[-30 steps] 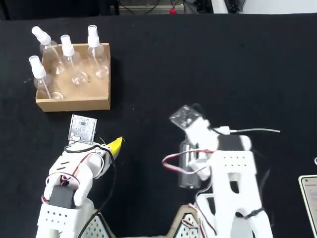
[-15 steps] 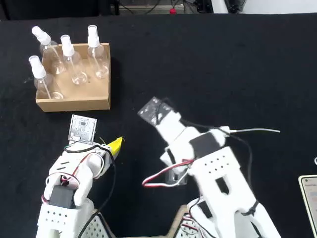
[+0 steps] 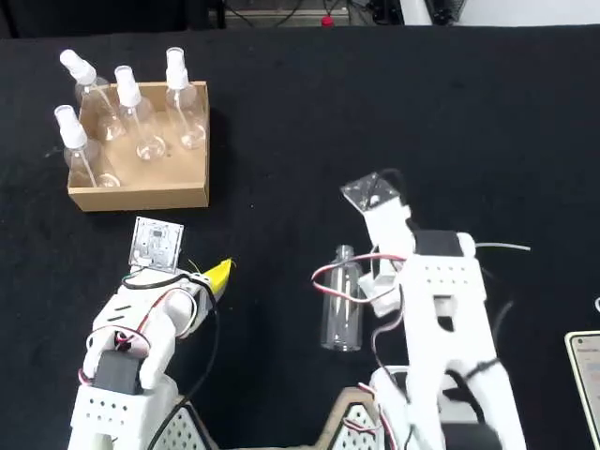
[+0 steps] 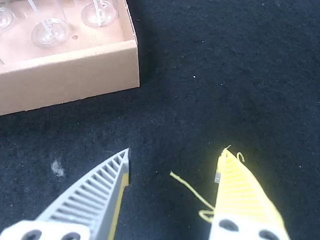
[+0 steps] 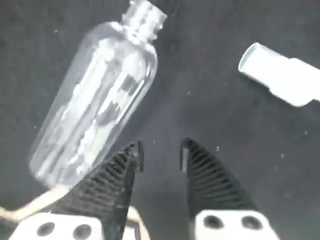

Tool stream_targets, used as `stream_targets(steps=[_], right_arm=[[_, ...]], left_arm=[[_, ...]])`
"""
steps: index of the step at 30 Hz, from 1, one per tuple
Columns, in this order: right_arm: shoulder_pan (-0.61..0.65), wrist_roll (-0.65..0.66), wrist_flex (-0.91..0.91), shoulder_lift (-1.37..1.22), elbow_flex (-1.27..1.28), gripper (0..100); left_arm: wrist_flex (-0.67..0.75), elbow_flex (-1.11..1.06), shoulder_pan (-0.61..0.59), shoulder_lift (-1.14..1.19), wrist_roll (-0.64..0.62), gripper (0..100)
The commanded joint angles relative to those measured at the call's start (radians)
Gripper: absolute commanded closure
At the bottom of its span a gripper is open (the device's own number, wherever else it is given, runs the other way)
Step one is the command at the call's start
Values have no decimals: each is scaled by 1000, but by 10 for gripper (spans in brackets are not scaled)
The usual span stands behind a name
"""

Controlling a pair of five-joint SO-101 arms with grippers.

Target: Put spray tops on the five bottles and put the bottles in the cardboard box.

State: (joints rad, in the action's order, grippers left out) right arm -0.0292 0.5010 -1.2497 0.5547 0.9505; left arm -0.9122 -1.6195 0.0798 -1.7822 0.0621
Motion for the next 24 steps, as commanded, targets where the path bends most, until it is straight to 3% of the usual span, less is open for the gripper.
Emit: stream_targets(steps=[1, 6, 16, 19, 24], right_arm=[[-17, -104, 153, -91, -7, 919], [37, -173, 236, -196, -13, 921], [328, -336, 170, -206, -47, 923], [322, -327, 54, -206, -142, 922], [206, -255, -87, -206, -292, 921]], left_arm=[[15, 18, 2, -6, -3, 730], [15, 18, 2, -6, -3, 730], [15, 16, 2, -6, -3, 730], [15, 13, 2, -6, 49, 730], [15, 13, 2, -6, 63, 730]])
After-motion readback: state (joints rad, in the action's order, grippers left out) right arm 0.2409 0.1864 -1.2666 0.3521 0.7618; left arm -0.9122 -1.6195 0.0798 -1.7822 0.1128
